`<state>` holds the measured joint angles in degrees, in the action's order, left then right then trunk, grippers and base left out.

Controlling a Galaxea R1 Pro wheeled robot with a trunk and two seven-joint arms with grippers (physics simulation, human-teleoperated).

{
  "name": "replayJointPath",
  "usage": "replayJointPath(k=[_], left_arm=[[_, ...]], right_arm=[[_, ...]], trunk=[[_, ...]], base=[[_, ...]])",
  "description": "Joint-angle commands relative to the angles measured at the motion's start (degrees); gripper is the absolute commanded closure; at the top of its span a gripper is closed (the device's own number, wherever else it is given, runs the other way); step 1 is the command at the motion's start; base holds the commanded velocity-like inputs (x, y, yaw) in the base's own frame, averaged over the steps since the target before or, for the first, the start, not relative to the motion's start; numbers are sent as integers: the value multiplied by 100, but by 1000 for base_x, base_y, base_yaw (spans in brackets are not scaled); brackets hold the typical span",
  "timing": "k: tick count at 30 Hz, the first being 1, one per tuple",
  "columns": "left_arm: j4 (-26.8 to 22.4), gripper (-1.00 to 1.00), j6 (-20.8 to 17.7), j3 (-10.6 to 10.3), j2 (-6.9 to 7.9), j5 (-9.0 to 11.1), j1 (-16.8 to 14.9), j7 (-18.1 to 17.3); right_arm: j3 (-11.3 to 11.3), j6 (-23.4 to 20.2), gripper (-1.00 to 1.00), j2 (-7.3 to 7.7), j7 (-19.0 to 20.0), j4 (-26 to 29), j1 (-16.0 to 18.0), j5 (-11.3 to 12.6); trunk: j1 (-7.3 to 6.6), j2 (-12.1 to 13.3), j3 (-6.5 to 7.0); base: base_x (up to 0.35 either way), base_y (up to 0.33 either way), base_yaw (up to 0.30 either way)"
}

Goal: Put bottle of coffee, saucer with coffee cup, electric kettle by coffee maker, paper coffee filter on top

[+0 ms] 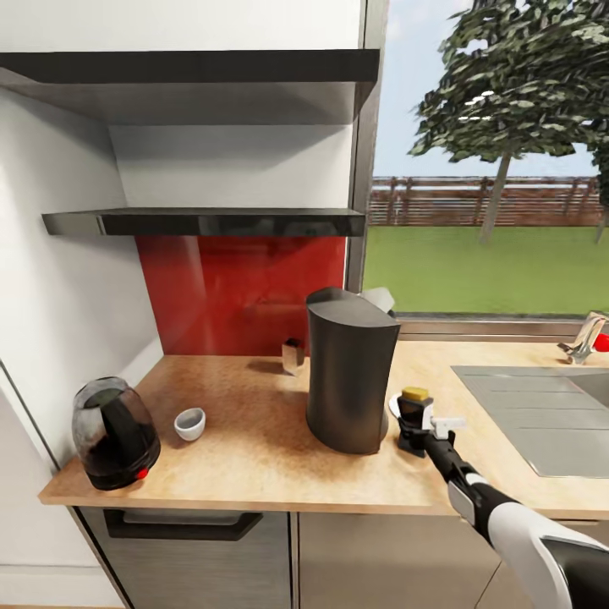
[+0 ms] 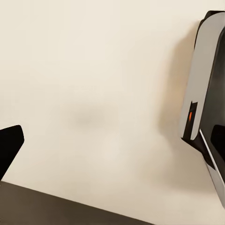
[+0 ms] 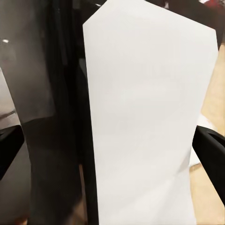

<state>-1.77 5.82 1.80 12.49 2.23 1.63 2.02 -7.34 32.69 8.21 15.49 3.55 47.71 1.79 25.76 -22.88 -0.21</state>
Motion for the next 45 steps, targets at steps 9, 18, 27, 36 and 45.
replayJointPath(k=[9, 18, 27, 36, 45], left_arm=[[-10, -100, 14, 14, -1, 23, 4, 3], [-8, -100, 15, 21, -1, 23, 4, 0], [-8, -100, 16, 22, -1, 14, 4, 0], [-8, -100, 16, 22, -1, 14, 5, 1], [-8, -100, 16, 22, -1, 14, 5, 3]], right_arm=[[-49, 26, 100, -83, 60, -200, -23, 14], [-48, 21, 100, -99, 58, -220, -33, 14], [-49, 44, -100, -84, 19, -214, -56, 31], [-49, 44, -100, -78, 16, -214, -59, 32], [-49, 44, -100, -74, 16, -214, -77, 32]], trunk=[[2, -4, -2], [2, -4, -2], [2, -4, -2], [2, -4, -2], [2, -4, -2]], base=[[0, 17, 0], [0, 47, 0], [0, 0, 0], [0, 0, 0], [-13, 0, 0]])
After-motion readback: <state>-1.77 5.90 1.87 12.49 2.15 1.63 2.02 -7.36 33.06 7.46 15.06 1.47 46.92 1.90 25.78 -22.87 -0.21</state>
